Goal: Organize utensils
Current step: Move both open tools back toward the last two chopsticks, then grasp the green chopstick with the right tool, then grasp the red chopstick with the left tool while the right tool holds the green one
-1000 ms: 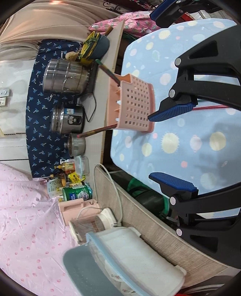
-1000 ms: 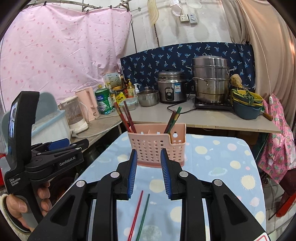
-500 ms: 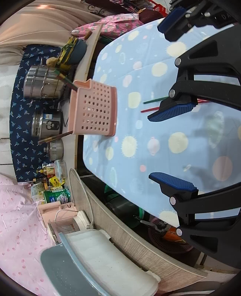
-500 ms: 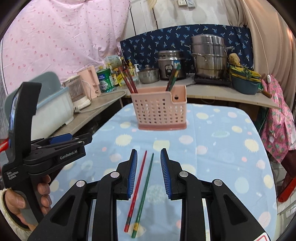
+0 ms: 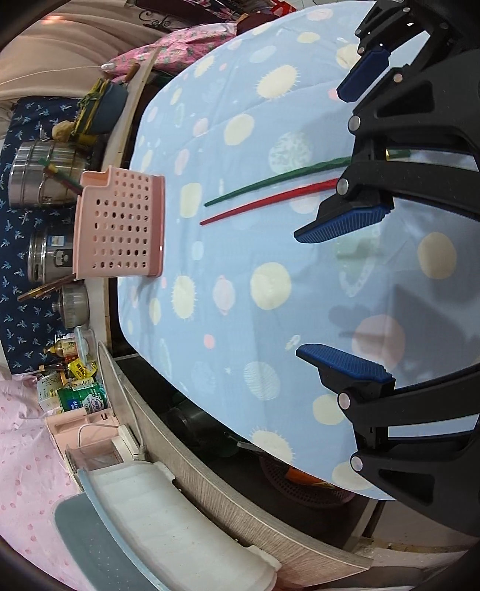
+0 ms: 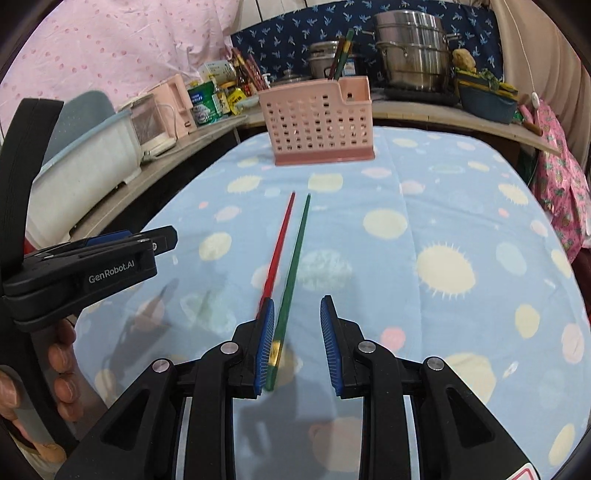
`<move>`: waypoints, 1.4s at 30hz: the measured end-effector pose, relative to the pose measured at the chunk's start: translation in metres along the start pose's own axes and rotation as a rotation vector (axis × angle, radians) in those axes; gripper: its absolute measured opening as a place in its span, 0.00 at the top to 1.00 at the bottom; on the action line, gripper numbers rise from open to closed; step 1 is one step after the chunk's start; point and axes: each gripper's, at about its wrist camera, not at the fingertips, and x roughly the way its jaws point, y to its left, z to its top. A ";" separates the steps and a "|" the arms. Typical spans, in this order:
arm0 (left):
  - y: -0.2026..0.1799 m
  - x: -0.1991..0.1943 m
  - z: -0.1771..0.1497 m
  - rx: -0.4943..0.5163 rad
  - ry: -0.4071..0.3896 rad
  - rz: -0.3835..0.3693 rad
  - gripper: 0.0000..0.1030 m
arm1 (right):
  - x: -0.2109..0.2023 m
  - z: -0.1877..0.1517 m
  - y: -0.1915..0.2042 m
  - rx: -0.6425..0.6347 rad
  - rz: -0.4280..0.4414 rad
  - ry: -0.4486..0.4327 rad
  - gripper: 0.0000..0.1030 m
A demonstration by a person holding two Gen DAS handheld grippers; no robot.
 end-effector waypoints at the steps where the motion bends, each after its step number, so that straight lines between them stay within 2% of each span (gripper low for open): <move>1: 0.000 0.001 -0.002 0.001 0.005 -0.001 0.48 | 0.002 -0.002 0.001 -0.001 0.000 0.006 0.75; 16: 0.003 0.012 -0.022 -0.007 0.066 -0.016 0.48 | 0.025 -0.024 0.011 -0.006 0.010 0.078 0.76; 19: 0.001 0.013 -0.022 -0.004 0.071 -0.021 0.48 | 0.028 -0.026 0.008 -0.005 -0.001 0.085 0.82; 22: -0.002 0.013 -0.024 0.000 0.073 -0.033 0.47 | 0.028 -0.026 0.006 -0.013 -0.024 0.082 0.93; 32: -0.027 0.010 -0.029 0.029 0.082 -0.107 0.33 | 0.016 -0.028 -0.027 0.078 -0.065 0.068 0.93; 42: -0.053 0.028 -0.041 0.049 0.147 -0.151 0.32 | 0.009 -0.031 -0.043 0.125 -0.072 0.062 0.93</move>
